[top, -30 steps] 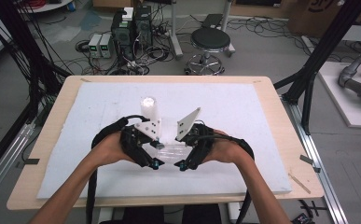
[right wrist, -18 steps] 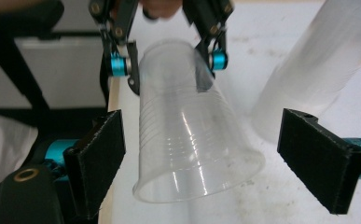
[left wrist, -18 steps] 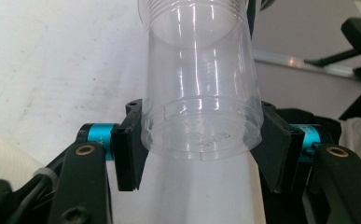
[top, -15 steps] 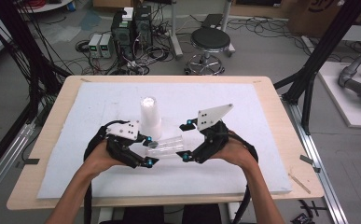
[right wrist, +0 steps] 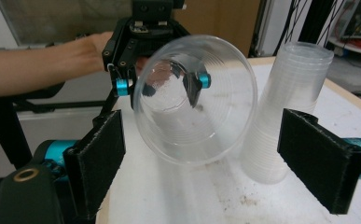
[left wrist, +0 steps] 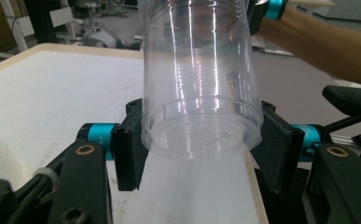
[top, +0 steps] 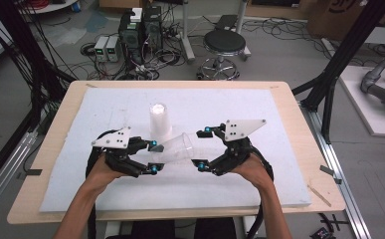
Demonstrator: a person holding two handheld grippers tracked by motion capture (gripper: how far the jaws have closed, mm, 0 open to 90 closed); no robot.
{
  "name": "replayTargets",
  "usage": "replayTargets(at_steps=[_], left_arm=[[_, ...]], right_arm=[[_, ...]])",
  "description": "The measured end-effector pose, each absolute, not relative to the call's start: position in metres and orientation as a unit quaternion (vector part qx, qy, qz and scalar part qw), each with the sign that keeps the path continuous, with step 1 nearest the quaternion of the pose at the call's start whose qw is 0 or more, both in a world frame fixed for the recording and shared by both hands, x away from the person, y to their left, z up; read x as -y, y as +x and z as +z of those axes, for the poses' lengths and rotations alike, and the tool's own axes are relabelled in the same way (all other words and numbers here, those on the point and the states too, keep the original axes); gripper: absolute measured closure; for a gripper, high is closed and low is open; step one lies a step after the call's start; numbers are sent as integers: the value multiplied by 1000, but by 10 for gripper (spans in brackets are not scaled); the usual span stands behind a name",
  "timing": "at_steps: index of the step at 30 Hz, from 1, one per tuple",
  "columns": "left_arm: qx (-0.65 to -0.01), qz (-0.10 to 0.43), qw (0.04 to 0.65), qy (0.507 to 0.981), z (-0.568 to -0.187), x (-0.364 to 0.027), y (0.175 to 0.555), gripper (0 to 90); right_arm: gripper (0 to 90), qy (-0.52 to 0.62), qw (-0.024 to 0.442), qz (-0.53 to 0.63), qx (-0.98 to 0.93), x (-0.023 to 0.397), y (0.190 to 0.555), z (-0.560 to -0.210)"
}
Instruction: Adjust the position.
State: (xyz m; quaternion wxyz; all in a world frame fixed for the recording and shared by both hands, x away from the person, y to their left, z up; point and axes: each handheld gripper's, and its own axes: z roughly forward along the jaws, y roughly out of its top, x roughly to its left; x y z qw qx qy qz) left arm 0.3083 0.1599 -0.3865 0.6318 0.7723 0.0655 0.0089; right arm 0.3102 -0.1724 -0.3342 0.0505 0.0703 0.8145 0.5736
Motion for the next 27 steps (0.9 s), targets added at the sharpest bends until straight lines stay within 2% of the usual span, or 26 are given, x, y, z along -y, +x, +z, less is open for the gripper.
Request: replayTargets(at_steps=[27], left_arm=[[-46, 2, 655, 755, -384, -140, 307, 417]], right_arm=[[152, 82, 22, 602, -794, 168, 311, -354]])
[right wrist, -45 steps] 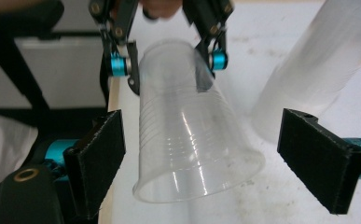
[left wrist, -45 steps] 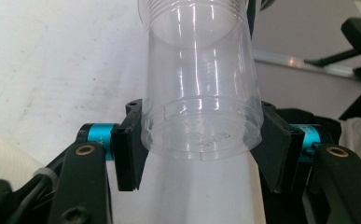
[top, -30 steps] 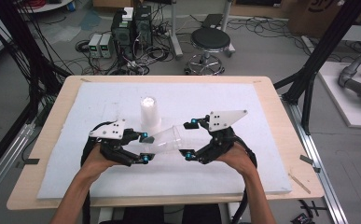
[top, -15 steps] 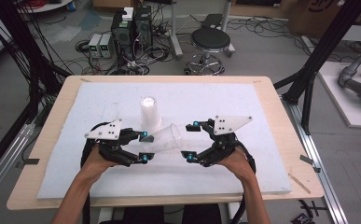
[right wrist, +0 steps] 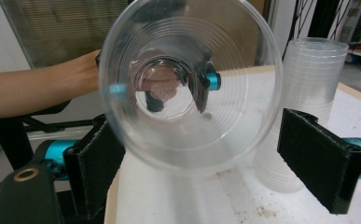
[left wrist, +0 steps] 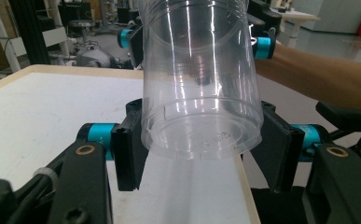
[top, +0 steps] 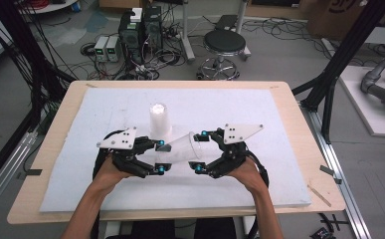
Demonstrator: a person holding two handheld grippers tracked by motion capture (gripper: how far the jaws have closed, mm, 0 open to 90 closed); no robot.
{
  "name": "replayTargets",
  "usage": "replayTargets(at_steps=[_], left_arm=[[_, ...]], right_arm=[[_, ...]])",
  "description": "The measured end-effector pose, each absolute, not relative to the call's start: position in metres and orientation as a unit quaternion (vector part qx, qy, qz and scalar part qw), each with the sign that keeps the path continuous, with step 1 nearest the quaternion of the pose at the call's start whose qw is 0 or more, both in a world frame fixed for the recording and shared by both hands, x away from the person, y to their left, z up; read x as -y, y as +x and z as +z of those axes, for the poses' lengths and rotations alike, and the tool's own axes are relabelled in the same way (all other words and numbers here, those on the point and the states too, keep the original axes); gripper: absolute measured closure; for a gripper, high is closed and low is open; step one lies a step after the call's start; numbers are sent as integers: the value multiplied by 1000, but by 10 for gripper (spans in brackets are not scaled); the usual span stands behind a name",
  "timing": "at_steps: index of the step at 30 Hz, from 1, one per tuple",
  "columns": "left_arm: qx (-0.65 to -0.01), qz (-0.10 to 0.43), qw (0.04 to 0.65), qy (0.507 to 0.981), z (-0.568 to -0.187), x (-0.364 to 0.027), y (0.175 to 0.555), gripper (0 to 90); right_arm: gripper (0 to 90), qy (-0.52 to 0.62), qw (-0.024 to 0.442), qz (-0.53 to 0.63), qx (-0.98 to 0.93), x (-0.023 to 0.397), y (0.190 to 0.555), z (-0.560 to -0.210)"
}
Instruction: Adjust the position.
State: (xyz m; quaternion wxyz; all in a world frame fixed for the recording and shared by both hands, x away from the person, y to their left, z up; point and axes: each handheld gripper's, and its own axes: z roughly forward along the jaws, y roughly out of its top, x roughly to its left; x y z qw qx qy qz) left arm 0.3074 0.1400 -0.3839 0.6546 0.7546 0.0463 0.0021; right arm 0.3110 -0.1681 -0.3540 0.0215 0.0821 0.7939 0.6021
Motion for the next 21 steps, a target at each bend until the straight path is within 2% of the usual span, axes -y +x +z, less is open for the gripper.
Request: replayTargets(at_steps=[17, 21], left_arm=[[-37, 0, 650, 759, -382, -134, 306, 417], [-34, -4, 649, 760, -382, -134, 306, 418]], right_arm=[[154, 65, -11, 606, -793, 151, 316, -359], [188, 62, -21, 610, -789, 151, 316, -358]])
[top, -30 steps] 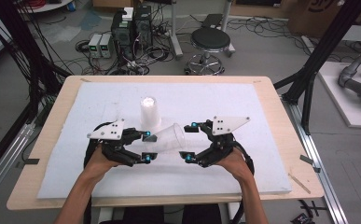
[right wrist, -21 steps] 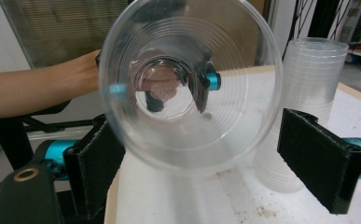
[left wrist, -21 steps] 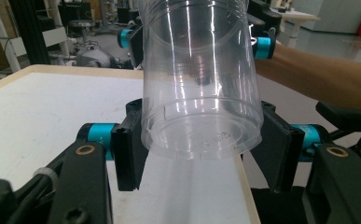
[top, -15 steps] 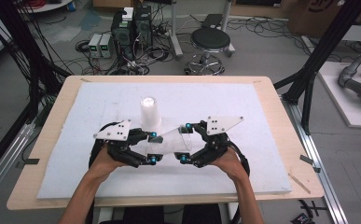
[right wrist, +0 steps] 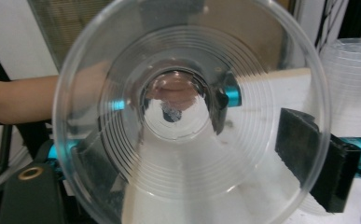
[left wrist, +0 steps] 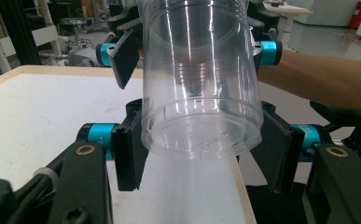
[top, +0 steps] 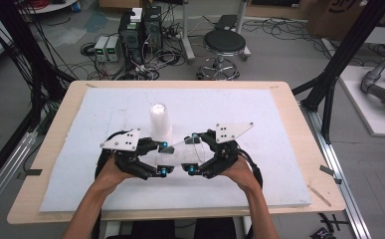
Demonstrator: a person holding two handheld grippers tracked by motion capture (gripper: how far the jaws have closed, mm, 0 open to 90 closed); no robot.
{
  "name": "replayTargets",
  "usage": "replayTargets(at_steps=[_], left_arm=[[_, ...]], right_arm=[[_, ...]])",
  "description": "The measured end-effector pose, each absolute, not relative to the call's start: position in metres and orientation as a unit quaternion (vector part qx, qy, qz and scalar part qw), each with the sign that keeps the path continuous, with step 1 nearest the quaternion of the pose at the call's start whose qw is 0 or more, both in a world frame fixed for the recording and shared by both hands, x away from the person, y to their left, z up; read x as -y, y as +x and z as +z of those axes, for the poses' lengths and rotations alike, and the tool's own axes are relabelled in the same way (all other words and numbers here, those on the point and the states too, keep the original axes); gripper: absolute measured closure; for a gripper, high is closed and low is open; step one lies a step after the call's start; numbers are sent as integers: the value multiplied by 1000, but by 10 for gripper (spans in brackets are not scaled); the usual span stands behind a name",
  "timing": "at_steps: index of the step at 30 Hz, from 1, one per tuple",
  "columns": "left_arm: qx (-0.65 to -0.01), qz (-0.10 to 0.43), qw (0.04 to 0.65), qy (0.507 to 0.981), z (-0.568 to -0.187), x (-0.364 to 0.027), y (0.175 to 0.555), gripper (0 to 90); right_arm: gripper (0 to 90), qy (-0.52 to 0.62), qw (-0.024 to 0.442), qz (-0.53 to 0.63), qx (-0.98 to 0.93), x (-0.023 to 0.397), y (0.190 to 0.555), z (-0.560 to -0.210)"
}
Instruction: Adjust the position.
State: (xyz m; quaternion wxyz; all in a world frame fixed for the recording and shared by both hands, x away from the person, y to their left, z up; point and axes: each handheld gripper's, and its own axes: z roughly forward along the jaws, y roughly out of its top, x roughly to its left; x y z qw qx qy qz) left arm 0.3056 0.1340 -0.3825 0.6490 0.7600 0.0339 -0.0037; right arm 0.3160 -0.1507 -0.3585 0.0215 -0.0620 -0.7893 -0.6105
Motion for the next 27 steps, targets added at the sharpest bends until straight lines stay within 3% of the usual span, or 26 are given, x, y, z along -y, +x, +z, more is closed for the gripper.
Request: replayTargets(at_steps=[7, 23, 24, 27], left_arm=[[-35, -4, 646, 763, -383, -135, 306, 418], [-36, -8, 639, 768, -383, -135, 306, 405], [-36, -8, 639, 768, -383, -135, 306, 379], [-60, -4, 632, 772, -383, -134, 306, 163]], right_arm=[[301, -44, 28, -621, 782, 151, 315, -357], [346, -38, 27, -623, 781, 150, 315, -358], [346, -39, 27, -622, 781, 150, 315, -358], [346, -42, 26, -624, 780, 151, 315, -357]])
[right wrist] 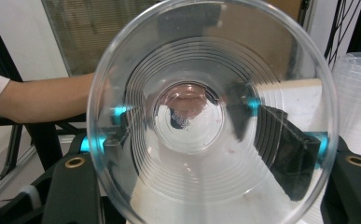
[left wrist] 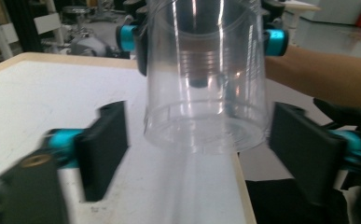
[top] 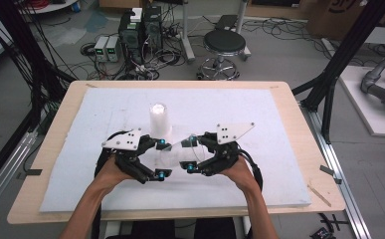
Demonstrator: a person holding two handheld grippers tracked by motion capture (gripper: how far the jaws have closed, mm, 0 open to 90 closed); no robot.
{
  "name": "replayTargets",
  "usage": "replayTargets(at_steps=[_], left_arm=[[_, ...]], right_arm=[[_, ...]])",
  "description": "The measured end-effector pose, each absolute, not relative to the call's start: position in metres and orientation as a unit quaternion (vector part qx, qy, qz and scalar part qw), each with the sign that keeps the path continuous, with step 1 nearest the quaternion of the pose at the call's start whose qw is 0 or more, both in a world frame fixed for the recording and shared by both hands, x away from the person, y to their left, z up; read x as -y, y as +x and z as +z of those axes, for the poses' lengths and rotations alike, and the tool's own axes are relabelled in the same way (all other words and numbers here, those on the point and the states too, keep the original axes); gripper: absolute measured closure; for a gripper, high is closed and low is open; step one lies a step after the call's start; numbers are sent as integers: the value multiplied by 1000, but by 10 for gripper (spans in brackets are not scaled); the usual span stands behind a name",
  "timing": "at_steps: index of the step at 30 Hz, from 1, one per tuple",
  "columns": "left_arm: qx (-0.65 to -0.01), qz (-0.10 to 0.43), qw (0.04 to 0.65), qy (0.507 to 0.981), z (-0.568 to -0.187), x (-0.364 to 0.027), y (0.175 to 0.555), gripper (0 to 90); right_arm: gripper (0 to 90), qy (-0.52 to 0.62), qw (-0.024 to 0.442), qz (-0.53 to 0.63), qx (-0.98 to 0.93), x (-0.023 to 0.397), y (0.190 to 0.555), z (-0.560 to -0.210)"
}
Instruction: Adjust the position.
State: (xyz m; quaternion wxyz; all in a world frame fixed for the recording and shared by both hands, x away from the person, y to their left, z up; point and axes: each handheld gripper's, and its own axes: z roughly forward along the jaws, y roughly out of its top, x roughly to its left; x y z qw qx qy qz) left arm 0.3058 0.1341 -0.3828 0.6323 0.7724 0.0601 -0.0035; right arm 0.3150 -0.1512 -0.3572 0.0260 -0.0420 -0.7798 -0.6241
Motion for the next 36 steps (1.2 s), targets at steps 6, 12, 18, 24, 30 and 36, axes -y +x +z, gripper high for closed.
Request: replayTargets(at_steps=[6, 12, 18, 24, 30, 36], left_arm=[[-79, 0, 632, 771, -382, -138, 306, 67], [-98, 19, 616, 781, -383, -147, 304, 67], [-152, 70, 599, 783, -390, -169, 303, 67], [-201, 124, 581, 779, -399, -191, 298, 67], [-241, 161, 570, 769, -413, -206, 294, 67], [-315, 200, 554, 744, -439, -223, 284, 67]], right_arm=[[346, -44, 24, -623, 780, 152, 315, -357], [345, -48, 19, -620, 783, 156, 316, -356], [345, -84, -2, -599, 796, 167, 319, -355], [344, -133, -32, -553, 822, 177, 323, -353], [344, -166, -39, -526, 833, 181, 329, -352], [345, -207, -62, -462, 860, 181, 336, -350]])
